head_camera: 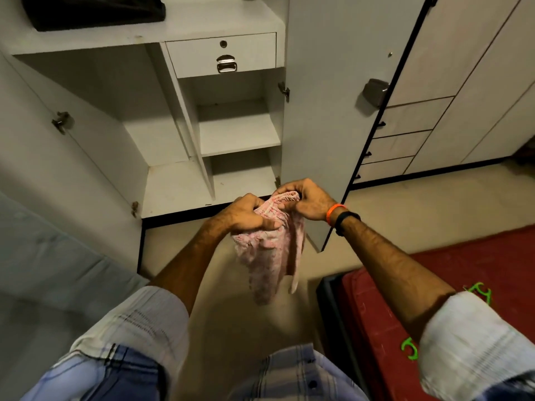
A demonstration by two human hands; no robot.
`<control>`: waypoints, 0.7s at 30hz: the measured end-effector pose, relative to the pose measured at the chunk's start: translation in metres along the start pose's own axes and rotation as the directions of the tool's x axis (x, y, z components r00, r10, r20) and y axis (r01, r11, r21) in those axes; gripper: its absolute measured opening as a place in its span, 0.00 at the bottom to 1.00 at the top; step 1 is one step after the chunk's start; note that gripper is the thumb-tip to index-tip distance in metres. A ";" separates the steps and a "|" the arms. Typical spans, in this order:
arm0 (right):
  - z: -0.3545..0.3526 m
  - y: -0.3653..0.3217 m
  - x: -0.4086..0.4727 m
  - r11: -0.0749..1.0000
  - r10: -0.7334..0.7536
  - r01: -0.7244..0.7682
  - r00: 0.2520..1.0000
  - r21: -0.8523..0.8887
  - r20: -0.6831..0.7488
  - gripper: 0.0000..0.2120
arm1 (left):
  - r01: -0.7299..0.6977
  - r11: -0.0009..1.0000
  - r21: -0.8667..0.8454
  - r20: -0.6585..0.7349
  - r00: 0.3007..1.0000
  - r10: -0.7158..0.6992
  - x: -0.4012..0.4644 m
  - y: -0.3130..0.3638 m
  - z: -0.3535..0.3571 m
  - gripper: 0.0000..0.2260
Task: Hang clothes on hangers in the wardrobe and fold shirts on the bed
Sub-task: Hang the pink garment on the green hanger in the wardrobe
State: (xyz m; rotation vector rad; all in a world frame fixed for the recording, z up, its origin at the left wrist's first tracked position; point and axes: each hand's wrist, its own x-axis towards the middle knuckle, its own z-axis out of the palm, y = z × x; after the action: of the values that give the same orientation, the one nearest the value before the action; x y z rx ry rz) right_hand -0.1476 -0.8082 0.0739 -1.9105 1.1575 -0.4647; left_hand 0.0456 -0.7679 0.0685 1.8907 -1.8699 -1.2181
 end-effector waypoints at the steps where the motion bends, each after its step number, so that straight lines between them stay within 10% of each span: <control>1: 0.001 0.001 -0.002 1.000 0.004 -0.004 1.000 0.004 -0.012 0.12 | 0.005 0.999 -0.048 0.023 1.000 -0.004 0.000 0.001 0.002 0.16; 11: -0.003 0.025 -0.027 0.997 0.068 -0.055 0.961 0.058 -0.267 0.24 | 0.081 0.876 -0.476 -0.088 0.986 -0.139 0.002 0.024 0.037 0.09; 16: -0.024 0.072 -0.075 0.966 0.188 -0.109 0.917 0.233 -0.351 0.17 | 0.155 0.638 -0.755 -0.046 0.957 -0.288 0.008 0.062 0.096 0.11; 21: -0.051 0.140 -0.143 0.900 0.331 -0.162 0.858 0.404 -0.392 0.11 | 0.191 0.632 -0.751 -0.001 0.957 -0.290 0.020 0.114 0.178 0.14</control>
State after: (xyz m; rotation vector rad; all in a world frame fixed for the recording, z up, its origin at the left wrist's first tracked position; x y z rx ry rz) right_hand -0.3306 -0.7412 0.0056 -1.3399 1.4806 -0.9431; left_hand -0.1595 -0.7359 0.0234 1.6763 -0.8100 -1.5797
